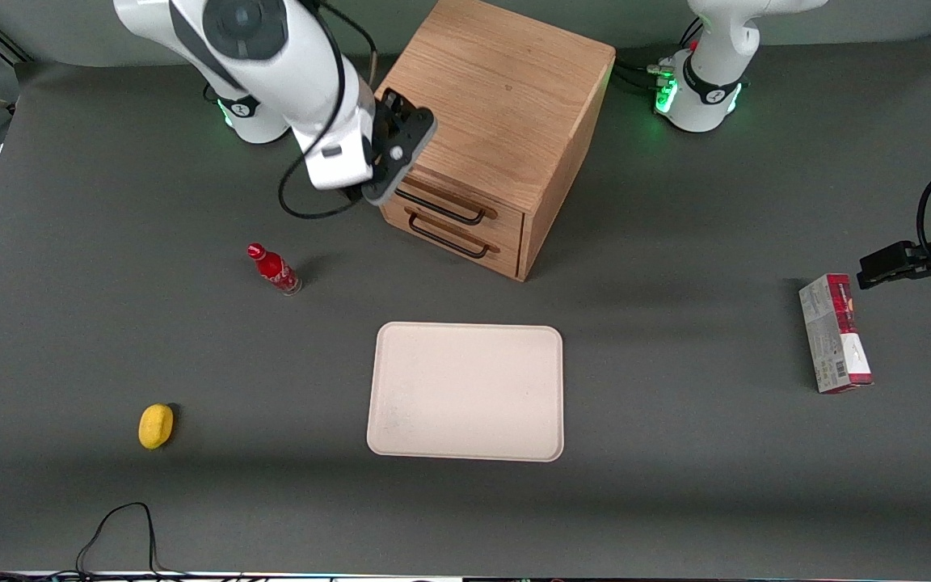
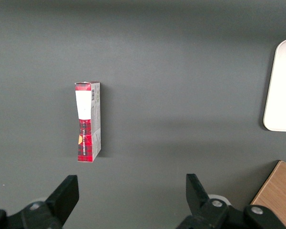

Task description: Open upper drawer

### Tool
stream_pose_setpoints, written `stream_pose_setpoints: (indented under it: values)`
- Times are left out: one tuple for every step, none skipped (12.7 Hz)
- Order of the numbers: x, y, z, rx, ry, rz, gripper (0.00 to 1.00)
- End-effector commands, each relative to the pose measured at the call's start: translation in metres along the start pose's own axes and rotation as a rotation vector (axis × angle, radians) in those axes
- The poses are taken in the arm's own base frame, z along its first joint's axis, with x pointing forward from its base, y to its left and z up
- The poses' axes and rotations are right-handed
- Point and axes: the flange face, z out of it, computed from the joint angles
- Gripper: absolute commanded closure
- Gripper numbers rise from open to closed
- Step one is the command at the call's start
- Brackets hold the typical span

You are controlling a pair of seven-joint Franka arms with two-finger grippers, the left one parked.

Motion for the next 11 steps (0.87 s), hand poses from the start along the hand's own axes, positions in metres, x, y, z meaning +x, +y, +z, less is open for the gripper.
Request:
stream_pose_setpoints:
  values:
    - [0.020, 0.027, 0.033, 0.105, -0.019, -0.062, 0.00]
    - [0.024, 0.031, 0.049, 0.110, -0.019, -0.056, 0.00]
    - [0.027, 0.033, 0.062, 0.107, -0.012, -0.051, 0.00]
    - [0.028, 0.032, 0.077, 0.104, -0.011, -0.049, 0.00]
    - [0.029, 0.033, 0.086, 0.100, -0.004, -0.046, 0.00]
    - [0.029, 0.034, 0.092, 0.087, -0.006, -0.049, 0.00]
    - [0.030, 0.035, 0.098, 0.077, -0.014, -0.053, 0.00]
    - [0.030, 0.035, 0.103, 0.067, -0.018, -0.057, 0.00]
    - [0.031, 0.037, 0.107, 0.056, -0.017, -0.058, 0.00]
    - [0.032, 0.038, 0.110, 0.047, -0.014, -0.061, 0.00]
    - [0.034, 0.044, 0.118, 0.042, -0.024, -0.062, 0.00]
